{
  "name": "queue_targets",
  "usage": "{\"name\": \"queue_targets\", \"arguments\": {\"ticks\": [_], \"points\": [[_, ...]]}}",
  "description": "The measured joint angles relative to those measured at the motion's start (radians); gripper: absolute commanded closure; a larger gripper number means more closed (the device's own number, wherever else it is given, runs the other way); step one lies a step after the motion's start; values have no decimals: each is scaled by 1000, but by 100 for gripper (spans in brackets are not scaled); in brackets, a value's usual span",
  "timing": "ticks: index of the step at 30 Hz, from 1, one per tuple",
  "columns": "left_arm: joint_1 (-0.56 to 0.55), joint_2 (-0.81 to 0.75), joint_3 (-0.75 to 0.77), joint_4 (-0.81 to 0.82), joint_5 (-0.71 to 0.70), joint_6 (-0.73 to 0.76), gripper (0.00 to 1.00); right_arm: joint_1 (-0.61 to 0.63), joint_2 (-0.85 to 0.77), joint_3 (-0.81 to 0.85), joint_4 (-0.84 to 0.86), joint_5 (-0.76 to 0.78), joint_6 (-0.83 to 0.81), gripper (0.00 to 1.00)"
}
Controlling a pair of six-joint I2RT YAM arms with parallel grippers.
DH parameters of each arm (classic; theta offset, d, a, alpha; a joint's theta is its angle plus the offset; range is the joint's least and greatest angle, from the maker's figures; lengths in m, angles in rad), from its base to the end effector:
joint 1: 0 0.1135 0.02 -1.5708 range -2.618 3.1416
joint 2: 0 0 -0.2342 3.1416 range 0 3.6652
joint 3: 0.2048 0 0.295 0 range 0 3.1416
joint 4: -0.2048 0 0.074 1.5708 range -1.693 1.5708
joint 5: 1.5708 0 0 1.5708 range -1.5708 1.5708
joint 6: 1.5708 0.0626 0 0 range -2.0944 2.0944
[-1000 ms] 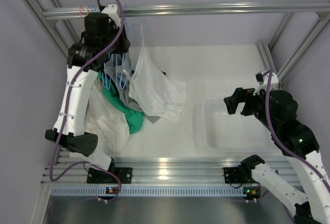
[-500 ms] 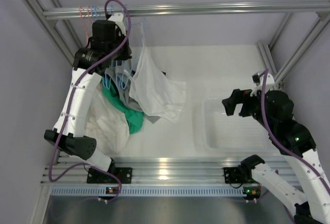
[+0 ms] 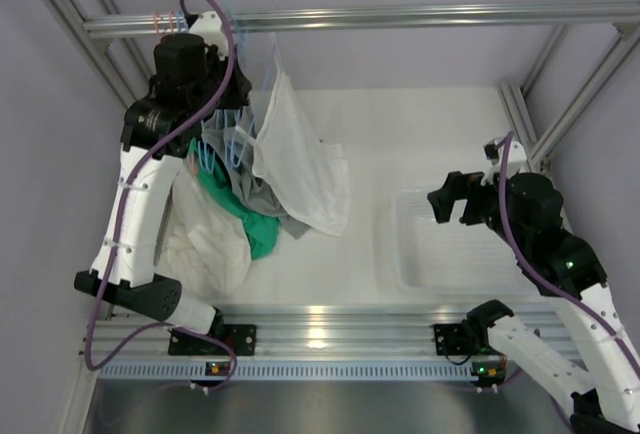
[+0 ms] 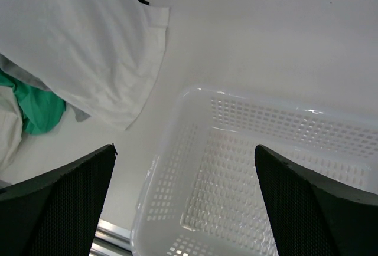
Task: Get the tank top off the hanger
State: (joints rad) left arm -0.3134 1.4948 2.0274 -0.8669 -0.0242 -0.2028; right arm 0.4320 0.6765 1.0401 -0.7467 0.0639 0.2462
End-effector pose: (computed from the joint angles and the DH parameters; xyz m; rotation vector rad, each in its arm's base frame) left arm 0.3330 -0.1063 0.5006 0.0896 1.9163 -0.3258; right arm 0.1947 0.0854 0.3679 -0.1406 1.9677 0.3835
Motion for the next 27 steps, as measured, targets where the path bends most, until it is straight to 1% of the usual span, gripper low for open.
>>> {"name": "queue_targets", "arguments": {"ticks": [1, 3, 5, 10, 11, 13, 15, 17, 19, 22, 24, 27], "points": [[0, -8, -8, 2, 10, -5, 100, 0, 1, 0, 3, 0, 0, 1], [0, -53, -76, 22, 39, -16, 100, 0, 5, 0, 9, -5, -2, 1], [-3, -125, -190, 40, 68, -35, 100, 0, 18, 0, 27, -23, -15, 1], [-19, -292, -431, 34, 145, -64, 100, 2, 104, 21, 111, -179, -38, 1], [-23, -320, -468, 31, 160, -66, 100, 2, 128, 26, 146, -219, -39, 4], [-26, -381, -537, 26, 196, -70, 100, 3, 184, 37, 226, -307, -35, 9], [-27, -435, -586, 25, 236, -76, 100, 8, 249, 46, 314, -385, -33, 18], [-27, -484, -615, 26, 295, -82, 100, 36, 334, 82, 367, -422, -37, 27], [-28, -530, -639, 28, 362, -87, 100, 92, 424, 141, 400, -423, -46, 34], [-29, -577, -657, 29, 435, -91, 100, 179, 522, 221, 433, -388, -65, 41], [-29, -599, -663, 28, 480, -91, 100, 235, 561, 265, 442, -349, -85, 47], [-29, -614, -665, 29, 529, -92, 100, 299, 597, 320, 458, -287, -118, 57]]}}
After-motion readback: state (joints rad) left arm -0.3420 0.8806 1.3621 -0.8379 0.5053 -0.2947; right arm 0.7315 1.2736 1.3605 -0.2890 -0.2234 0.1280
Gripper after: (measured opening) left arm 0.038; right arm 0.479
